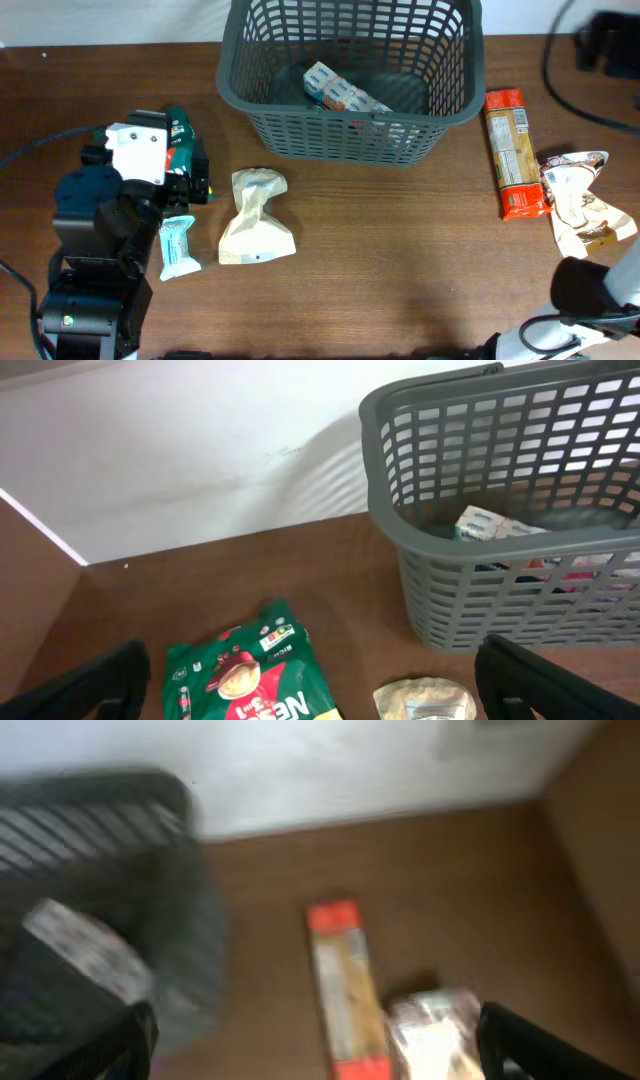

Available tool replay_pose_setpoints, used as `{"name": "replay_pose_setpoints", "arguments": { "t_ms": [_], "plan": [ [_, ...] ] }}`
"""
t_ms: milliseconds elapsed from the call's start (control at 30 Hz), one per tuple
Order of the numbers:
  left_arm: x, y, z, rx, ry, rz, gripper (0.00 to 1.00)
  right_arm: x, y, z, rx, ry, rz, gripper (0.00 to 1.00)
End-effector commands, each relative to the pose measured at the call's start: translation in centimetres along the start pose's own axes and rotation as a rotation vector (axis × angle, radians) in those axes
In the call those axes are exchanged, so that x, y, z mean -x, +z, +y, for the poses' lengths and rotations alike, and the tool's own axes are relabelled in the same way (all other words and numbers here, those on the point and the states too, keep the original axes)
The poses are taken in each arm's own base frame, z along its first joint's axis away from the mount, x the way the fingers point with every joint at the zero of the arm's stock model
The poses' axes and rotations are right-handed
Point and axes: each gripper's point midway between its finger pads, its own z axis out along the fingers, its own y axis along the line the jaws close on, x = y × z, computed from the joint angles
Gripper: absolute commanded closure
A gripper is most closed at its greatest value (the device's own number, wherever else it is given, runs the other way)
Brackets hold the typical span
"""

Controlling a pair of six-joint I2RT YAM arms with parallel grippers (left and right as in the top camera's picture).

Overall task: Pack container
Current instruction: 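Move the right gripper to the orange spaghetti pack and grasp it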

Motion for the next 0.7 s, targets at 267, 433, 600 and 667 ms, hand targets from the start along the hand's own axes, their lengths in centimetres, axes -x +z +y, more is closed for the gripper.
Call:
{"name": "replay_pose_setpoints", "arguments": {
  "t_ms": [267,433,600,667],
  "plan": [
    [0.1,-0.4,0.0,0.002,0.011,0.002,0.01,-9.9,8.0,-3.8,0.045,-0.111,0.381,0.01],
    [-0.3,-0.4,0.0,-0.001,0.012,0.016,0.01,-13.2,13.9,-3.0,0.075,-0.167,0.435,0.01],
    [-0.6,-0.2,-0.1,-0.003,0.013,0.03,0.01,-15.6,18.9,-2.4,0.1,-0.204,0.441,0.01],
    [-0.7,-0.1,-0.1,-0.004,0.013,0.035,0.01,-16.4,20.7,-2.1,0.106,-0.216,0.453,0.01]
  ]
}}
